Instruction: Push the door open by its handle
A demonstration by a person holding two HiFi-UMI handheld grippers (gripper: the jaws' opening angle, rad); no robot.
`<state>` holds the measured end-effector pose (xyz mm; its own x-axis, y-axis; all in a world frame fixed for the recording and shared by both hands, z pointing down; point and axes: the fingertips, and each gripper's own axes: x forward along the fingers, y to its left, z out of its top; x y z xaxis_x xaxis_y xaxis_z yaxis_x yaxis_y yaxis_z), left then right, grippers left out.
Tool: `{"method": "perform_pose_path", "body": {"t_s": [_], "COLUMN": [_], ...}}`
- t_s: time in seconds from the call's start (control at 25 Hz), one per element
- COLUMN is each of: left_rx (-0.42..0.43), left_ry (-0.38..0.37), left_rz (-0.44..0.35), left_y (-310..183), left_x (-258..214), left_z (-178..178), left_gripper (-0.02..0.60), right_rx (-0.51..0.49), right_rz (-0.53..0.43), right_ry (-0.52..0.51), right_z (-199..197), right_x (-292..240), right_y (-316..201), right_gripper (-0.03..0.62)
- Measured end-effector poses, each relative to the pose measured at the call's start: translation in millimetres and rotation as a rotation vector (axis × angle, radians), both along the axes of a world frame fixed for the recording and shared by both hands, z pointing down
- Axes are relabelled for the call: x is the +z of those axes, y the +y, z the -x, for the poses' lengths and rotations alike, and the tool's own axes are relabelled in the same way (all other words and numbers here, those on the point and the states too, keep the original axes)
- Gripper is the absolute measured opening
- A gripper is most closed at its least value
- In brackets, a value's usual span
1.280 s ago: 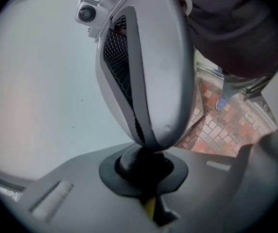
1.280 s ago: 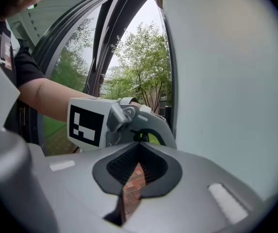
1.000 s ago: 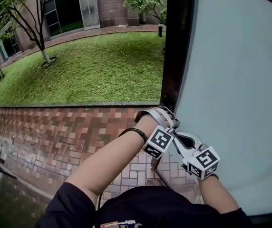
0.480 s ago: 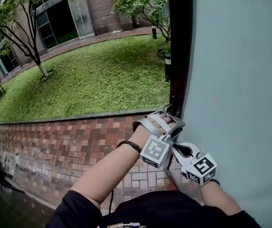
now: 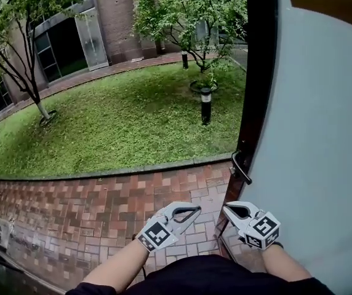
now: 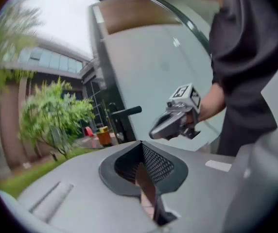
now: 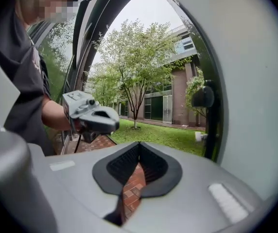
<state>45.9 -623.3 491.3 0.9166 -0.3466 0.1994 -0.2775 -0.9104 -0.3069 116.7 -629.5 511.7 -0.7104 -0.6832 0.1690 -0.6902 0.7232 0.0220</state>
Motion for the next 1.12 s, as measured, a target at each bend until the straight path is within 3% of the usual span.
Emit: {"method": "perform_pose_path", "body": {"t_s": [0.04,0.12,0.2,0.24,0.36,0.44,0.76,1.12], "left_rx": [0.015,-0.031,-0.127,-0.179,-0.342,-0.395,-0.39,-0.381], "left_ry": [0.092,0.262,0.41,0.465,0.557,0.582,0.539,0.513], "left_rz": [0.135,0.363,0.513,0.549,0.566,0.559,0.451,0.458], "left_y": [7.5,13.3,7.5,0.4,-28.4,-31.9,-2.8,-2.4], "left_x": [13.3,30.9,45.5,53.0,61.8,58.1,48.1,44.9], "left_z": [20.4,61.5,98.6,115.3,159.9,178.7,177.1,197.4], "left_gripper": [0.0,0.0,0.0,0.0,0.0,0.0,0.0,0.0], "right_rx": [-0.001,0.001,0.0,-0.004,-0.039,-0.068,-0.173,-0.137], "right_rz": [0.01,0.041,0.07,0.076,0.078,0.095,0.123,0.121], "right_ry": [-0.012,-0.044,-0.094,-0.119,-0.171,-0.178,-0.15,-0.163], "right_z": [4.2,10.1,9.8,8.6,13.9,25.8,55.8,67.4], "right_x": [1.9,7.4,11.7,12.4,7.8,8.1,16.0,12.6], "right_y": [3.3,7.4,7.7,4.4,-17.2,-21.3,-19.5,-28.8], "right_gripper": [0.002,0.002,0.002,0.002,0.002,0.002,0.002,0.002]}}
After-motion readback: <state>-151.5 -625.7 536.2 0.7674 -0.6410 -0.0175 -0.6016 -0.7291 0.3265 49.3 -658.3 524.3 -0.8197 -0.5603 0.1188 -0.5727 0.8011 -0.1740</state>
